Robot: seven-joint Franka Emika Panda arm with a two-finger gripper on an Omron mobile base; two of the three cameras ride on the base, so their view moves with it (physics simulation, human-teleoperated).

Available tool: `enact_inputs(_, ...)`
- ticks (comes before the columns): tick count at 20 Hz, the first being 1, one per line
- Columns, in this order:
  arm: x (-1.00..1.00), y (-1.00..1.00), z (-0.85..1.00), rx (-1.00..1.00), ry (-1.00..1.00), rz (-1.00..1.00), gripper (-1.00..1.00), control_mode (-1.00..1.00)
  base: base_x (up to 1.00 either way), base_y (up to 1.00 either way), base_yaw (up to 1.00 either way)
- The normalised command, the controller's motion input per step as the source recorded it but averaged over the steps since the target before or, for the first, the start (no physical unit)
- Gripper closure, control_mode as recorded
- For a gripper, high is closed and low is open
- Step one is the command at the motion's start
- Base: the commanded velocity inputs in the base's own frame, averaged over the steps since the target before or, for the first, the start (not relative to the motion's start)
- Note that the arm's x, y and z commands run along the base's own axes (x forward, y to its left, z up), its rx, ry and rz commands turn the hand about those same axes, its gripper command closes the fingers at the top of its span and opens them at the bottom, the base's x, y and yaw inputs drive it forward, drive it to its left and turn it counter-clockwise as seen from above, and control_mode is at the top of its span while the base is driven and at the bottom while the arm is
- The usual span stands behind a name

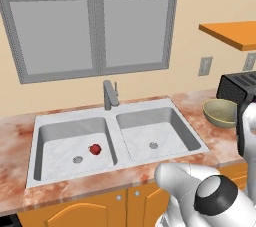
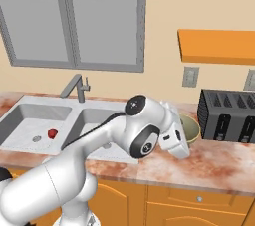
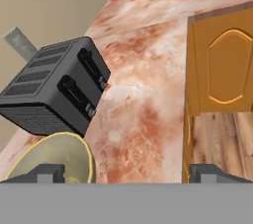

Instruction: Pick the apples from the cabinet and place them in one bowl. Pick the bell pepper from the sink and place it in the other bowl.

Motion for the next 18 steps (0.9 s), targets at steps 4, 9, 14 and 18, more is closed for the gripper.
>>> enact_inputs(4, -0.09, 0.25, 0.38, -0.10, 0.00, 0.18, -1.00, -1.00, 0.00, 0.00, 0.00)
enact_inputs(9, -0.12, 0.28, 0.36, 0.01, 0.14, 0.26, -1.00, -1.00, 0.00, 0.00, 0.00)
enact_inputs(14, -0.10, 0.32, 0.36, 0.03, 0.28, 0.31, -1.00, -1.00, 0.00, 0.00, 0.00)
enact_inputs(18, -0.14, 0.30, 0.31, 0.02, 0.21, 0.29, -1.00, -1.00, 0.00, 0.00, 0.00)
